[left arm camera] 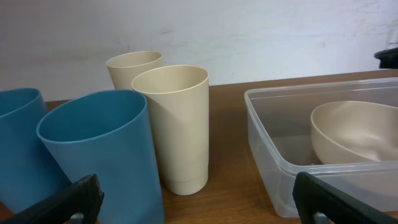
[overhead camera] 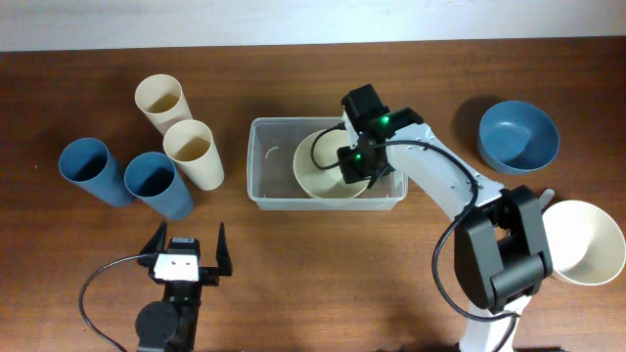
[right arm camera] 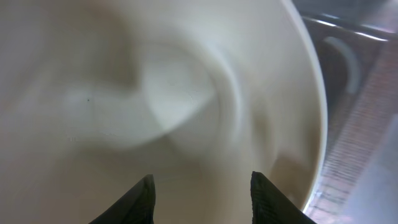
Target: Pack container
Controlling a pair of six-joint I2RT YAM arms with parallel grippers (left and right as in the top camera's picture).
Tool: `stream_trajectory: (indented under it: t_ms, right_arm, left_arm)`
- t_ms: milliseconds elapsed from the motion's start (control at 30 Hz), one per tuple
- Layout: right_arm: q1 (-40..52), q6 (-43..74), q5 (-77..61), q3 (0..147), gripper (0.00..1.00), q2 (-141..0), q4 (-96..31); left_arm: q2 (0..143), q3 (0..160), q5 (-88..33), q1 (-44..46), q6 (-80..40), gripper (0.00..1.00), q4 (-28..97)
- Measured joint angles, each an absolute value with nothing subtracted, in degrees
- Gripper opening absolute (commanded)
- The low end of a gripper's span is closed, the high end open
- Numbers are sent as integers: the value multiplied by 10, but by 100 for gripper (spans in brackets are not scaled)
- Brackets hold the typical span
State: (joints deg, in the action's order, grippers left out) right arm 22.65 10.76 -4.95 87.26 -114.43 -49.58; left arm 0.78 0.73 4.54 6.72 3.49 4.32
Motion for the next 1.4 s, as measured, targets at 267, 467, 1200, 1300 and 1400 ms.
stream_trajectory:
  t_ms: [267, 467, 1200, 1300, 1400]
  right_arm:
    - [216, 107, -50, 873, 60, -1144, -496]
    - [216, 100, -60, 900, 88, -1145, -523]
    - [81, 182, -38, 1176, 99, -1146, -778]
    - [3, 223, -20, 1176, 99, -1146, -793]
    - [-67, 251, -6, 1176, 99, -1146, -797]
  left_arm:
    - [8, 7, 45, 67, 35, 100, 43]
    - [8, 7, 45, 67, 35, 100, 43]
    - [8, 7, 45, 67, 35, 99, 43]
    - [8, 7, 45, 67, 35, 99, 43]
    - [8, 7, 45, 67, 35, 100, 43]
